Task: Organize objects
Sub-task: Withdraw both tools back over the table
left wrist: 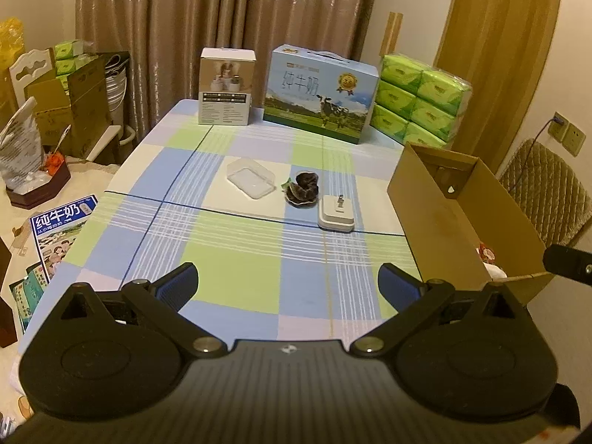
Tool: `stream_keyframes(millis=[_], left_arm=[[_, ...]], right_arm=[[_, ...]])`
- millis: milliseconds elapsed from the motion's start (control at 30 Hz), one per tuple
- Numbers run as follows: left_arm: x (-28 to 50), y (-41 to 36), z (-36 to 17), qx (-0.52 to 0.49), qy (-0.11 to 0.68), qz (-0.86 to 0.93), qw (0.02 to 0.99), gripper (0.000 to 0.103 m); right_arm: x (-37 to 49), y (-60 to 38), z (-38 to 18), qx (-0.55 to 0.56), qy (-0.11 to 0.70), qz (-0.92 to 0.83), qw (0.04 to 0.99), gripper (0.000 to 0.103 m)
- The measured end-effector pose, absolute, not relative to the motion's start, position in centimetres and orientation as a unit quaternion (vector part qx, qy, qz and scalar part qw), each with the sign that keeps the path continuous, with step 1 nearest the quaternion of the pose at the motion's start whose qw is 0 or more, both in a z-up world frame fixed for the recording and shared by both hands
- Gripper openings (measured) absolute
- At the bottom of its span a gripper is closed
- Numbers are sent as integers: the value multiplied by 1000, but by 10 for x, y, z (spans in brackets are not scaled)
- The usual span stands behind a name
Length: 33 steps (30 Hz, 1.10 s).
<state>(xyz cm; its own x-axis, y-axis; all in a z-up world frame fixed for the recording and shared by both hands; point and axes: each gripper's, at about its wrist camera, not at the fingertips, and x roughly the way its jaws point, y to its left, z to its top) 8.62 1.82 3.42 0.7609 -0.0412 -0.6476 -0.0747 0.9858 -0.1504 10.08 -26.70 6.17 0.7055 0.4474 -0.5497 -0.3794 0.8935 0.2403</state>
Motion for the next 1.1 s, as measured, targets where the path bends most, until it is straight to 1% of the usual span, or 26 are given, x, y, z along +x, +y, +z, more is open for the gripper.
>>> stream_keyframes(millis=[700,1100], left_arm=[[89,37,23,-83,355,31,931,102],[98,54,9,-89,362,41,927,102]], right_arm=[[107,-238,45,41,329,245,911,101],[125,-217,22,27,344,252,904,101]])
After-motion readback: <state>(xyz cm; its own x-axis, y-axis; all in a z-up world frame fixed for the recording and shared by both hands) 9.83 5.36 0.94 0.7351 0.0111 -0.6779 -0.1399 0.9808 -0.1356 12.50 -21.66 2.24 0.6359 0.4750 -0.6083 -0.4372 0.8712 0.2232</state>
